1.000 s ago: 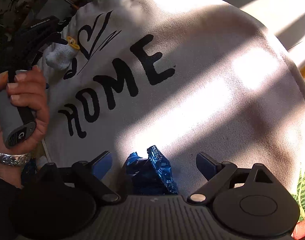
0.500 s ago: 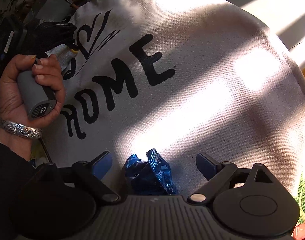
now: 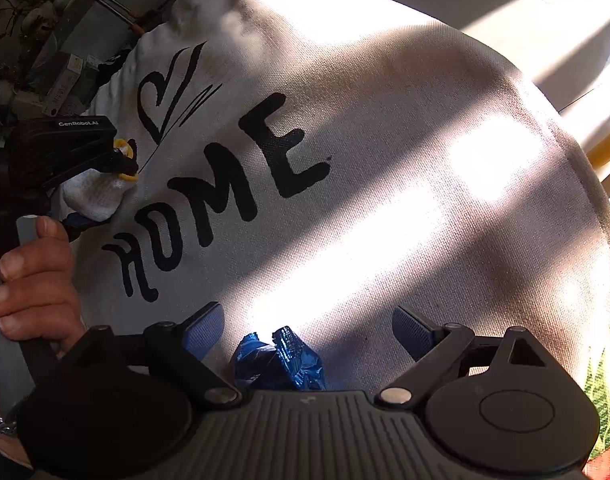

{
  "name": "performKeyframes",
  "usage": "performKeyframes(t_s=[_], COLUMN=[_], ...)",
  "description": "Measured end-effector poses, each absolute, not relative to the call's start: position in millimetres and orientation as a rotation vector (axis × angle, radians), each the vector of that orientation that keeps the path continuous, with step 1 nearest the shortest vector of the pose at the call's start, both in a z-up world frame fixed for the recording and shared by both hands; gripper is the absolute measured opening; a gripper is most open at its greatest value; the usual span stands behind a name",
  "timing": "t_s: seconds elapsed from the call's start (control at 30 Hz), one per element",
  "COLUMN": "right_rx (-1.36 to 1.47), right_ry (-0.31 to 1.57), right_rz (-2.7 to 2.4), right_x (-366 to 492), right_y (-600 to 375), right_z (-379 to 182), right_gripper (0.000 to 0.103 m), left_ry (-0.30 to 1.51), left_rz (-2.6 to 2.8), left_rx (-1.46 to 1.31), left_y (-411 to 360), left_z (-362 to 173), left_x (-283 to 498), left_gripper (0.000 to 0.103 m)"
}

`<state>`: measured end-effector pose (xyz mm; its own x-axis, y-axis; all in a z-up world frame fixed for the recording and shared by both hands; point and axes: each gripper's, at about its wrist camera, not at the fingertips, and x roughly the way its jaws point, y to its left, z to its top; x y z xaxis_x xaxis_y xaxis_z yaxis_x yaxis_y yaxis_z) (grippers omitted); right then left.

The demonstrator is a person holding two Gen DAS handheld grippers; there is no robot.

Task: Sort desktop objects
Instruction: 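Close right tool on last blue foil packet while left tool closes on last glove, then lift the held glove and packet and carry both toward the yellow tray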

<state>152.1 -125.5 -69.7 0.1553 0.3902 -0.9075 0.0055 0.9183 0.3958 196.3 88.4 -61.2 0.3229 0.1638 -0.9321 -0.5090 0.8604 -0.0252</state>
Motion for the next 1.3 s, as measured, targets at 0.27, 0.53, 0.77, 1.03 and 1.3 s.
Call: performKeyframes(t_s=[0.27, 0.53, 0.77, 1.03, 1.3], right_rx=[0.343, 0.283, 0.169, 0.024, -0.092], right_ry=[1.397, 1.391, 1.379, 1.402, 1.39], right_rz=[0.272, 0.307, 0.408, 0.498, 0.577], right_x=[153, 148, 135, 115, 101], right_y=[-127, -122, -113, -102, -84], right_z=[-69, -67, -63, -70, -80], right_gripper=[0.092, 0.092, 0.092, 0.092, 0.092], left_ry=[1.287, 1.352, 1.324, 1.394, 1.406], left_rz=[0.393, 0.365, 0.371, 0.371, 0.368], left_rx=[-0.32, -0.269, -0.223, -0.253, -0.311], left_y=[68, 65, 63, 71, 84], left_z=[-67, -96, -94, -109, -111], left_x=[118, 80, 93, 95, 95], left_gripper=[0.057, 0.059, 0.088, 0.102, 0.102])
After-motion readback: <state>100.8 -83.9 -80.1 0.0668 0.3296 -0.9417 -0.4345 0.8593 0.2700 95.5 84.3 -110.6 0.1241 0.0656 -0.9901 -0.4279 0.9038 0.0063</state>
